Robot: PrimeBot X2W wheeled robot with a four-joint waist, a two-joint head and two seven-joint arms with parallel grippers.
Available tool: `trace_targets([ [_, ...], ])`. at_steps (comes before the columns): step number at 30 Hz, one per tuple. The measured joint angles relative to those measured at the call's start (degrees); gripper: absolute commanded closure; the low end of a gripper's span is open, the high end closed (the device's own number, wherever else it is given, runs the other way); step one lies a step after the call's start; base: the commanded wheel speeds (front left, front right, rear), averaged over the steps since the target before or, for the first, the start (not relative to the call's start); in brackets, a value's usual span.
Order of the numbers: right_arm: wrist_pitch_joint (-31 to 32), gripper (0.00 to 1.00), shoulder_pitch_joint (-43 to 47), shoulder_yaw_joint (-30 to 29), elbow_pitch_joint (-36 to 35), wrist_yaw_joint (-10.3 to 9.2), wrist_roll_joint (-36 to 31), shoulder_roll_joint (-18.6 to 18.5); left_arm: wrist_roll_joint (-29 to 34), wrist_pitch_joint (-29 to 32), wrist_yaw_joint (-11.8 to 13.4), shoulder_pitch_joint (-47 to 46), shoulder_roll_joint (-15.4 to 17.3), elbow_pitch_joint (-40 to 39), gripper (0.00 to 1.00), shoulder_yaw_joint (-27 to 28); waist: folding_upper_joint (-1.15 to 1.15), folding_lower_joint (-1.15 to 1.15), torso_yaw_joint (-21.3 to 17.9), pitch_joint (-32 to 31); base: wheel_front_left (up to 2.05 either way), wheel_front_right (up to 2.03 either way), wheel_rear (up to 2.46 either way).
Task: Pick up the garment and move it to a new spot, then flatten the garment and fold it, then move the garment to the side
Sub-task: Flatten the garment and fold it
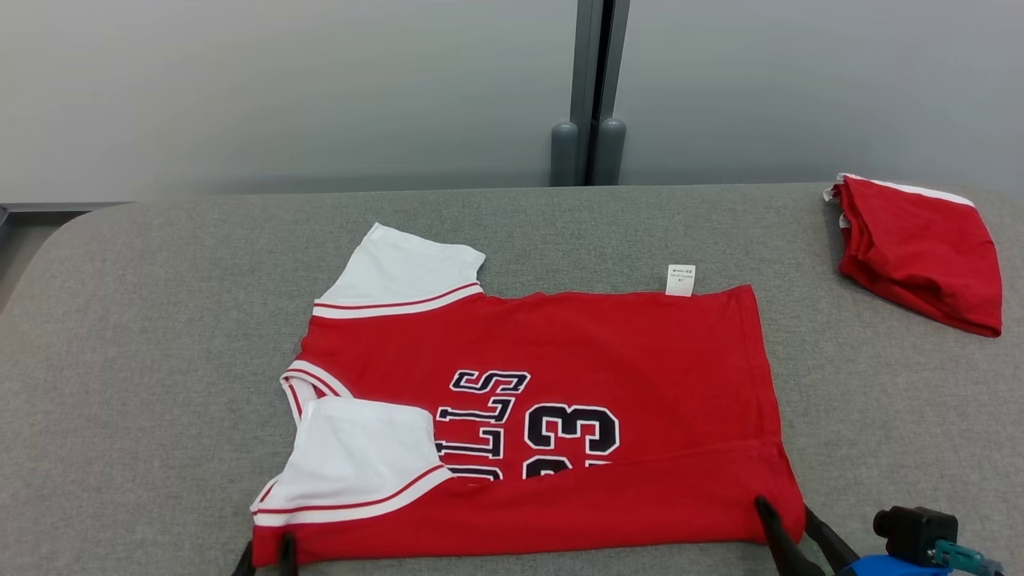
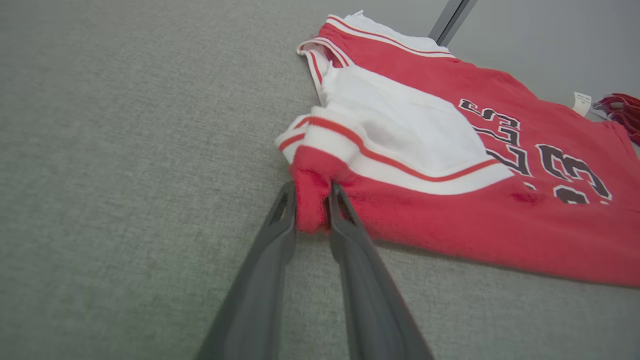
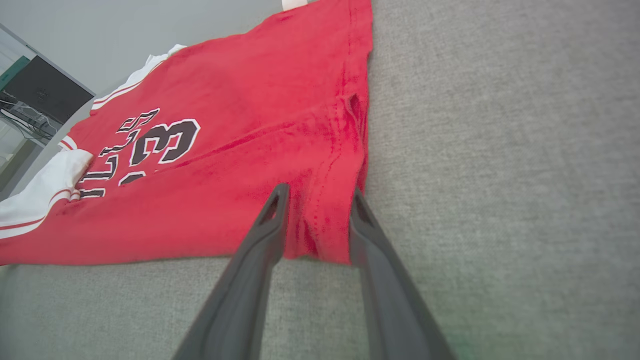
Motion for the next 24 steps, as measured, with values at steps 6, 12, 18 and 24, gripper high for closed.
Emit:
trace_targets([
  [6, -2.7, 0.0, -0.2, -3.5, -2.7, 0.0, -4.3, 1.9, 4.8, -0.2, 0.0, -3.3, -1.6, -4.9, 0.0, 5.1, 0.01, 0.0, -0.3, 0.0, 0.0, 0.0, 0.0],
  [12, -5.6, 0.0, -2.0, -6.9, -5.7, 0.0, -9.7, 3.4, 11.4, -0.2, -0.9, -4.4, -4.3, -10.3, 0.0, 11.5, 0.01, 0.0, -0.7, 0.2, 0.0, 0.0, 0.0],
  [18, -7.0, 0.0, -4.4, -9.9, -7.2, 0.0, -16.3, 6.6, 18.2, -0.2, -2.1, -7.0, -5.7, -12.4, 0.0, 17.2, 0.01, 0.0, -0.8, 0.8, 0.0, 0.0, 0.0],
  [24, -7.1, 0.0, -4.5, -12.8, -10.1, 0.0, -22.7, 9.4, 23.2, -0.2, -2.8, -8.1, -6.8, -12.2, 0.0, 18.8, 0.01, 0.01, -0.4, 0.7, 0.0, 0.0, 0.0],
])
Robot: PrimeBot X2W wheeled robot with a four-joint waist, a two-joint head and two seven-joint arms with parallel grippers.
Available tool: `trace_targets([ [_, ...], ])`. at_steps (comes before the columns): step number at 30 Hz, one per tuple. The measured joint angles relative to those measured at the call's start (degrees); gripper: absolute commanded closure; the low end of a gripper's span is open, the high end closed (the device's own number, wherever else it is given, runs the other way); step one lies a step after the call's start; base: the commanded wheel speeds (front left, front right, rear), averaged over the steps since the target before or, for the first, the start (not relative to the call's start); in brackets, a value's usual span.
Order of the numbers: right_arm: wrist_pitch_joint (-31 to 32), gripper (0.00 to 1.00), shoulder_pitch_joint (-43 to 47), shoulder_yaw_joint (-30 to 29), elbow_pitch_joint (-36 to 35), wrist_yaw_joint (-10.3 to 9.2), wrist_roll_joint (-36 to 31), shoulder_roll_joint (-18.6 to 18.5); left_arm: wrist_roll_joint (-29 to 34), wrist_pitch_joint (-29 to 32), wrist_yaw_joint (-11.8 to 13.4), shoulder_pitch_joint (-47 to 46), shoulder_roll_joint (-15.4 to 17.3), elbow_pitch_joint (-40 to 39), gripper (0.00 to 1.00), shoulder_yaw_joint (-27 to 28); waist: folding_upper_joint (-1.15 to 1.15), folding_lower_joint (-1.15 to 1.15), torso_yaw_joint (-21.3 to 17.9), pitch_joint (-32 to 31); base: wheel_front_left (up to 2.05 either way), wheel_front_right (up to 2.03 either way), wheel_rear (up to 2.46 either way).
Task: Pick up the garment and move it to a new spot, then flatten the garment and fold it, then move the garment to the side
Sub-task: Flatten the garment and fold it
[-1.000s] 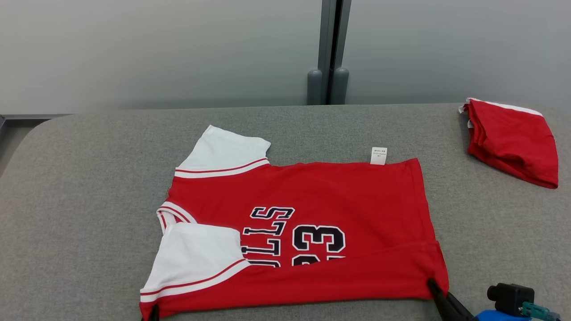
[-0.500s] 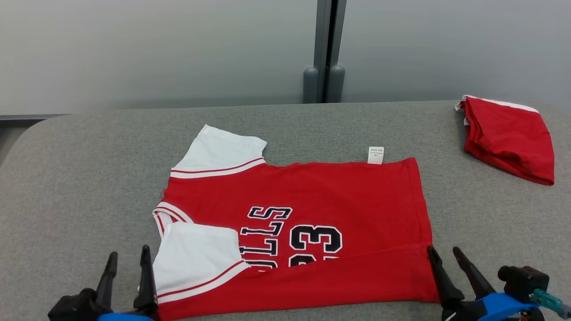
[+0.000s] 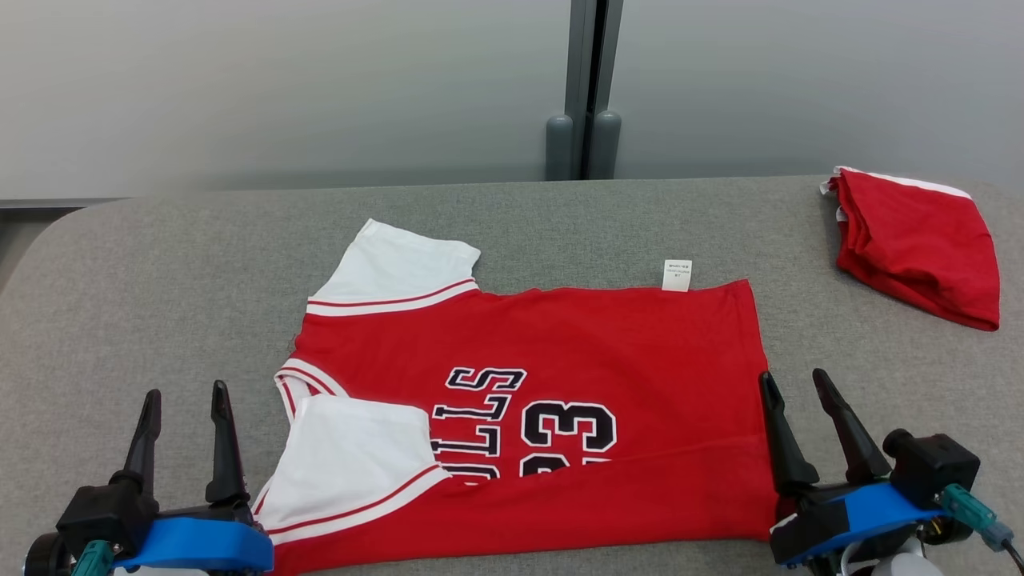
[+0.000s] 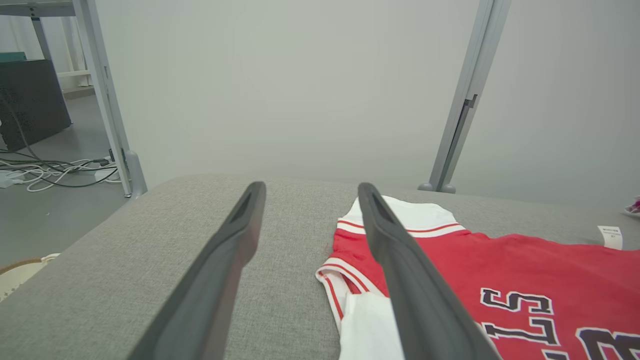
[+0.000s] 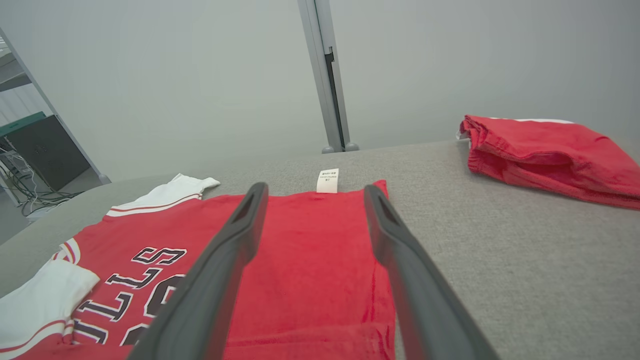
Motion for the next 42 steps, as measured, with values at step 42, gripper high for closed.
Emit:
trace_targets([
  [42, -0.1, 0.0, -7.4, 1.5, 6.2, 0.0, -7.2, -0.1, -1.3, 0.0, -1.0, -14.2, 7.9, 10.3, 0.0, -7.5, 0.0, 0.0, -2.8, 1.7, 0.0, 0.0, 0.0],
])
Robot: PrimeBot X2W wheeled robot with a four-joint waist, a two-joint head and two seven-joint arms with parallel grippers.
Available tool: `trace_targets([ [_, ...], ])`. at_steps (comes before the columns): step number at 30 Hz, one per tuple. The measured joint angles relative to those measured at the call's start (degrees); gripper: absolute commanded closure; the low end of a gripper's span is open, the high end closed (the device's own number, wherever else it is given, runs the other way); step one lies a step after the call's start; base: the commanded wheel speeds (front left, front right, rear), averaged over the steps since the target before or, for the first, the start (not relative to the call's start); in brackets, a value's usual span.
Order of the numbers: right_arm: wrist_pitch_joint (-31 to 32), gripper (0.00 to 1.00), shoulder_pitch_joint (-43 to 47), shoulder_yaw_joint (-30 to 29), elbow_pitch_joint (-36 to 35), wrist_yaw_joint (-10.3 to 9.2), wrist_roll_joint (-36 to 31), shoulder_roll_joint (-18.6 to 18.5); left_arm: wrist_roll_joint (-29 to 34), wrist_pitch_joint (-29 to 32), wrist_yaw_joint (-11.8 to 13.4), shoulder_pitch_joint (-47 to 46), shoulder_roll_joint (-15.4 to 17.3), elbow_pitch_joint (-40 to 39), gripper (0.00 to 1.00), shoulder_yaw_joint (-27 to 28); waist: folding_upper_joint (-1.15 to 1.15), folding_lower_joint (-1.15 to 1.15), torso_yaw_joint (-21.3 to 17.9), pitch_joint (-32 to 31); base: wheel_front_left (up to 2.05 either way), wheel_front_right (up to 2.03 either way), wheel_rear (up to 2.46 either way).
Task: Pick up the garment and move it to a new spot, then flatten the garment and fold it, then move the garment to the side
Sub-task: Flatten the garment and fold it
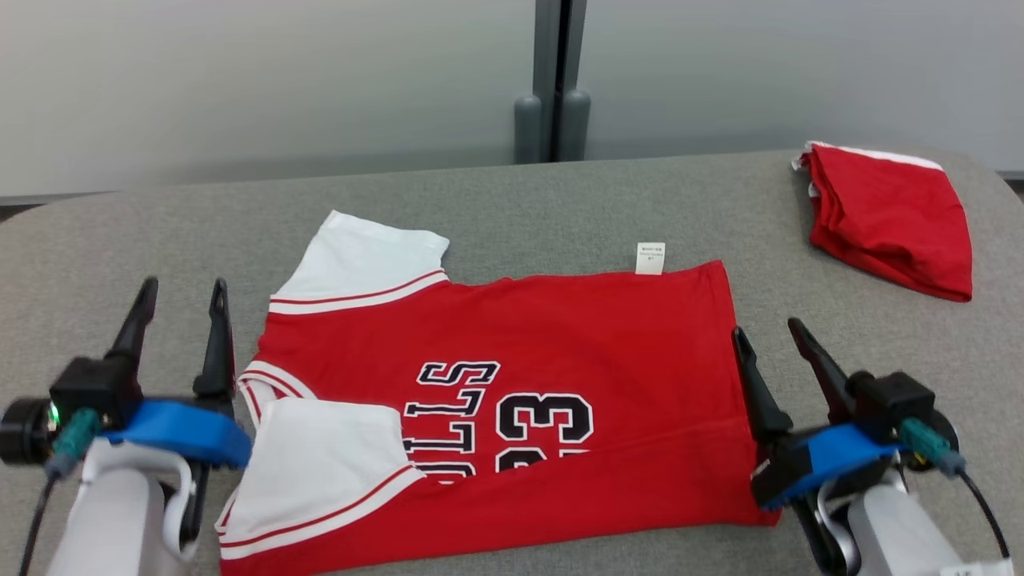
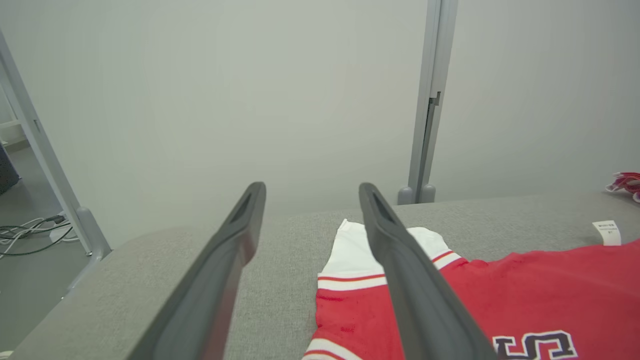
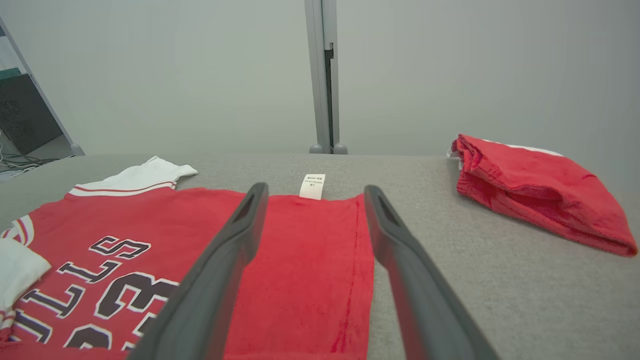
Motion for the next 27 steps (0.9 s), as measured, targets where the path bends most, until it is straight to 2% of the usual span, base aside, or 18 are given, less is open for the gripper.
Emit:
trace_targets([
  [4, 1.0, 0.0, -9.6, 2.4, 4.4, 0.0, -0.8, -1.4, -2.2, 0.5, 0.0, -11.6, 4.5, 4.4, 0.0, -5.1, 0.01, 0.01, -2.2, 3.6, 0.0, 0.0, 0.0],
  [8, 4.3, 0.0, -18.6, 4.3, 8.2, 0.0, -1.1, -1.9, -6.1, 5.1, 0.0, -22.6, 8.4, 8.6, 0.0, -11.9, 0.02, 0.02, -4.7, 8.2, 0.0, 0.0, 0.0],
  [13, 4.9, 0.0, -26.4, 7.1, 11.0, 0.0, -0.7, -1.9, -11.1, 12.1, 0.0, -33.7, 12.7, 13.5, 0.0, -21.1, 0.02, 0.02, -7.2, 14.1, 0.0, 0.0, 0.0],
  [19, 4.0, 0.0, -31.2, 10.0, 13.7, 0.0, 1.2, -1.3, -17.7, 18.5, 0.0, -41.6, 16.6, 20.0, 0.0, -29.9, 0.03, 0.02, -9.5, 19.8, 0.0, 0.0, 0.0],
  [27, 2.4, 0.0, -34.5, 13.4, 15.7, 0.0, 3.3, -0.8, -24.0, 22.2, 0.0, -46.0, 19.2, 27.3, 0.0, -36.4, 0.03, 0.01, -11.6, 24.2, 0.0, 0.0, 0.0],
])
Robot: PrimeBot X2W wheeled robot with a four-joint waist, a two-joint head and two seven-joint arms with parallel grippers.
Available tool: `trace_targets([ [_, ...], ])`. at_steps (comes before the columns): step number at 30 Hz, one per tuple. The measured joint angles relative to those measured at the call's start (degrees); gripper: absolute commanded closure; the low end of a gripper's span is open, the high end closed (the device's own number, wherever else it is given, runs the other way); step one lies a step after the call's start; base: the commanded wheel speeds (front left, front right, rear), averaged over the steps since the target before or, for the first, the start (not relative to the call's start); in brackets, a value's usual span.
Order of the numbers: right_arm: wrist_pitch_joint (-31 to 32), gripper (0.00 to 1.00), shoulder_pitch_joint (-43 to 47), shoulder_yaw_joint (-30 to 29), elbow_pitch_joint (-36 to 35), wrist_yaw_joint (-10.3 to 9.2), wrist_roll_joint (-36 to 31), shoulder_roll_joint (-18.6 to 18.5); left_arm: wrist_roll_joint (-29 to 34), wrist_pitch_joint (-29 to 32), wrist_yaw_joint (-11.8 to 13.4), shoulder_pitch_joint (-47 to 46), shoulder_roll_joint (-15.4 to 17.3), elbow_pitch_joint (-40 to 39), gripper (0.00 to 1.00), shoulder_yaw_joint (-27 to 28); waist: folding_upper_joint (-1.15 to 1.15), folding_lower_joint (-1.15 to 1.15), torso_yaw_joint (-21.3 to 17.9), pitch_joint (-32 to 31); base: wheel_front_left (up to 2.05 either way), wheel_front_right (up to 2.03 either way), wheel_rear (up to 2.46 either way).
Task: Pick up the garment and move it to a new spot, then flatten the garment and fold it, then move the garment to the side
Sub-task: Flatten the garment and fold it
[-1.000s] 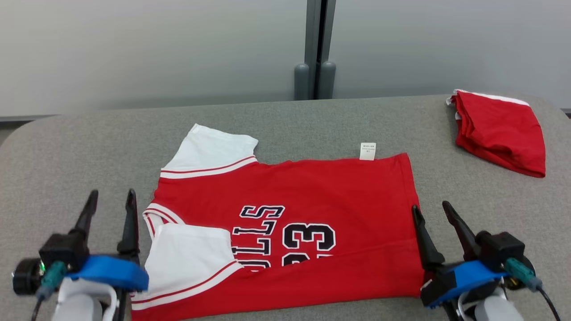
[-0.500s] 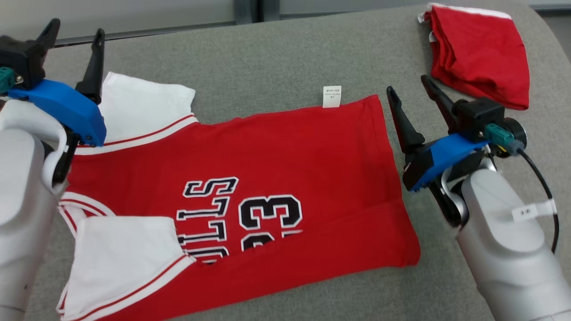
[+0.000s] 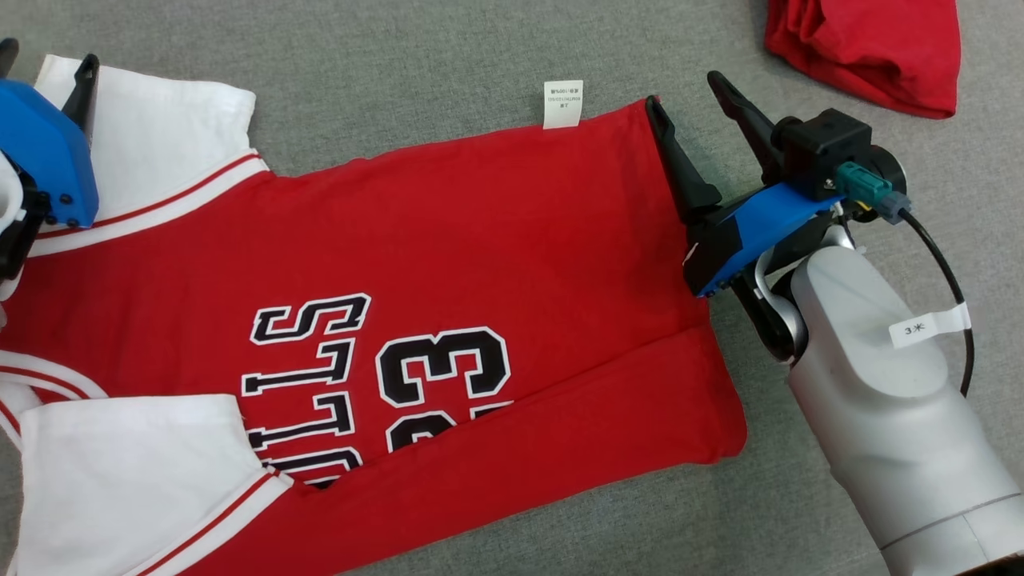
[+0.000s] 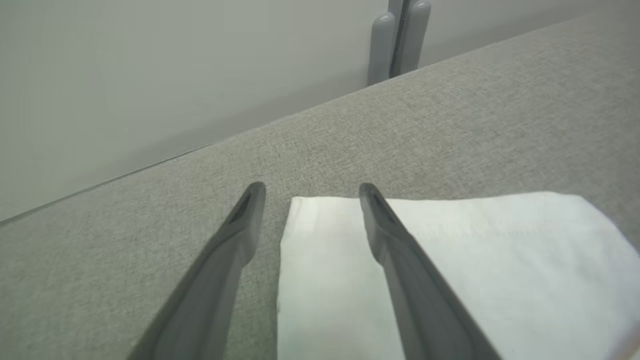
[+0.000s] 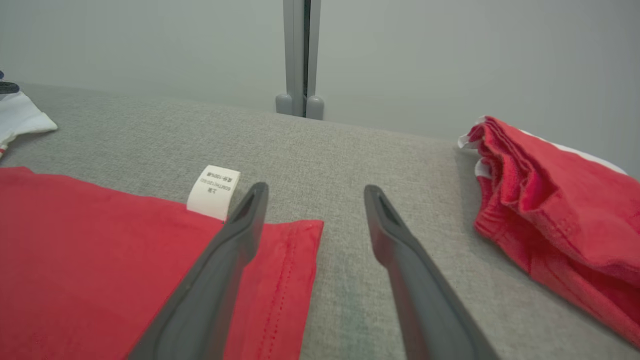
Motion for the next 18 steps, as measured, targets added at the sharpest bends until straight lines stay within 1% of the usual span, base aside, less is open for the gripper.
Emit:
trace_targets([
  [7, 0.1, 0.0, -2.0, 2.8, 0.9, 0.0, 1.7, 0.1, -4.7, 0.3, 0.0, -1.1, 0.4, 3.0, 0.0, -3.4, -0.02, -0.01, -0.9, 1.2, 0.0, 0.0, 0.0],
  [11, 2.3, 0.0, -2.5, 4.2, 2.1, 0.0, 2.7, -0.2, -7.0, 0.5, 0.0, -2.0, 0.4, 4.3, 0.0, -5.0, -0.03, -0.01, -0.9, 1.3, 0.0, 0.0, 0.0],
  [12, 3.1, 0.0, -2.9, 4.4, 2.5, 0.0, 2.8, -0.4, -7.5, 0.8, 0.0, -2.3, 0.3, 4.5, 0.31, -5.5, -0.03, -0.01, -0.9, 1.2, 0.0, 0.0, 0.0],
  [13, 4.0, 0.0, -3.3, 4.5, 2.8, 0.0, 2.9, -0.6, -7.9, 0.8, 0.0, -2.4, 0.3, 4.7, 0.55, -6.2, -0.03, -0.01, -0.8, 1.1, 0.0, 0.0, 0.0],
  [14, 4.9, 0.0, -3.6, 4.7, 3.1, 0.0, 3.3, -0.7, -8.3, 0.8, 0.0, -2.5, 0.1, 4.9, 0.73, -6.6, -0.03, -0.02, -0.8, 1.0, 0.0, 0.0, 0.0],
  [15, 6.0, 0.0, -3.7, 5.0, 3.3, 0.0, 3.6, -0.7, -8.7, 0.8, 0.0, -2.6, -0.1, 5.0, 1.0, -7.0, -0.03, -0.02, -0.6, 1.0, 0.0, 0.0, 0.0],
  [18, 7.6, 0.0, -4.4, 5.6, 4.0, 0.0, 4.9, -0.8, -9.8, 0.7, 0.0, -3.3, -0.5, 5.2, 1.0, -8.6, -0.03, -0.01, -0.2, 0.9, 0.0, 0.0, 0.0],
])
